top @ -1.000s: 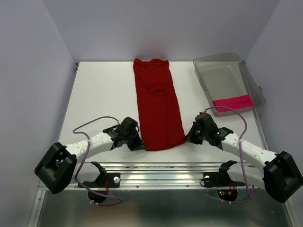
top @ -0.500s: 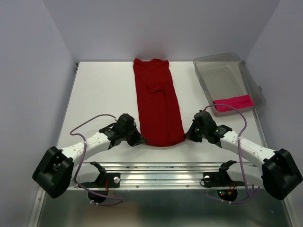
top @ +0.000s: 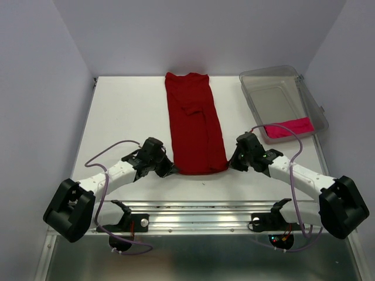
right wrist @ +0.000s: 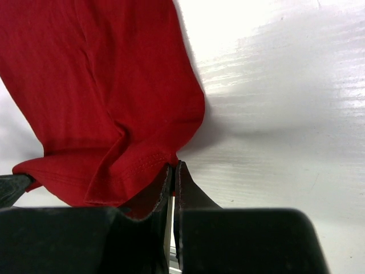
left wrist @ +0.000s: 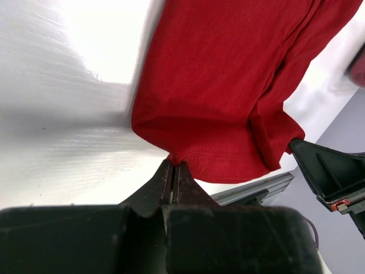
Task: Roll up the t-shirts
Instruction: Roll the T-shirt to the center of the board.
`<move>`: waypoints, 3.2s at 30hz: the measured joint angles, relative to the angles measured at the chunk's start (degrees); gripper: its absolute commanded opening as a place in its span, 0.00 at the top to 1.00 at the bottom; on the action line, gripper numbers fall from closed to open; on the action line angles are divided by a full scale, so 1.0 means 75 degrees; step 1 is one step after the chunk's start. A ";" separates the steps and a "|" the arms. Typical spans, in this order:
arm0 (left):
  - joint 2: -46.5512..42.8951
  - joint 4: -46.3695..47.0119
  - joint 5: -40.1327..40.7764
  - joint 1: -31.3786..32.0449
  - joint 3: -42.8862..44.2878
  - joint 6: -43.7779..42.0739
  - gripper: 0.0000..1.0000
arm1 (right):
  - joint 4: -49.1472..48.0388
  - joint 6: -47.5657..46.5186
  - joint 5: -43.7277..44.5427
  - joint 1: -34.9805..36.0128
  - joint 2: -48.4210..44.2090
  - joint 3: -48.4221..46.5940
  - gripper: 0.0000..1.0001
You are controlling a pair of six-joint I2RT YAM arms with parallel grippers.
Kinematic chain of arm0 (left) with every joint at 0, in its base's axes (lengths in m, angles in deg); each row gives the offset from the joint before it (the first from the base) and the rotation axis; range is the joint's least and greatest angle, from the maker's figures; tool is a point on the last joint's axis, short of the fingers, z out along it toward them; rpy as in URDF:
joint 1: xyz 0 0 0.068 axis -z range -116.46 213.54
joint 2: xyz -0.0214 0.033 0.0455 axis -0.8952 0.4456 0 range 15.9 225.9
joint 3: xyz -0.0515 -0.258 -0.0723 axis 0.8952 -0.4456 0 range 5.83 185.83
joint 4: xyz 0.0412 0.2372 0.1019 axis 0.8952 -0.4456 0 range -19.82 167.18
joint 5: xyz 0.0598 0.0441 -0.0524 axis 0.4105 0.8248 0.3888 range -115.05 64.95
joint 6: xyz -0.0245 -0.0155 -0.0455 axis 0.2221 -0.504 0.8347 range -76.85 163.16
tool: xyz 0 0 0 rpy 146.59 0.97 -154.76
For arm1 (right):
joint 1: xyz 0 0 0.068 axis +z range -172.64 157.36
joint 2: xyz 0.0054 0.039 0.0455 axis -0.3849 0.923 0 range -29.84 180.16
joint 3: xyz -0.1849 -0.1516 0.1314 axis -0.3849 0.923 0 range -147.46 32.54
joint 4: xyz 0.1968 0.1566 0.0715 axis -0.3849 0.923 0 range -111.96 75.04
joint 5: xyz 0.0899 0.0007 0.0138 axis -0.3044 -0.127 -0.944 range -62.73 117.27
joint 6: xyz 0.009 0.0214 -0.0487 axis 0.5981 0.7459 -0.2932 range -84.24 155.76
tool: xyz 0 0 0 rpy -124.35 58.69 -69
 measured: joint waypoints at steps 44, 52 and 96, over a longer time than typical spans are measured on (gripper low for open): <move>0.1233 -0.0268 0.0641 -0.0659 0.1282 -0.0851 0.58 | -0.0189 -0.0344 0.1029 0.0000 0.0892 -0.1145 0.43; 0.1224 -0.0758 0.1335 -0.0836 0.2142 -0.1472 0.58 | 0.0012 -0.0912 0.0953 0.0117 0.0017 -0.1113 0.60; -0.0501 -0.1291 0.0595 0.0149 0.1274 -0.2285 0.54 | -0.0201 -0.1247 0.0895 0.1183 0.3462 -0.3089 0.91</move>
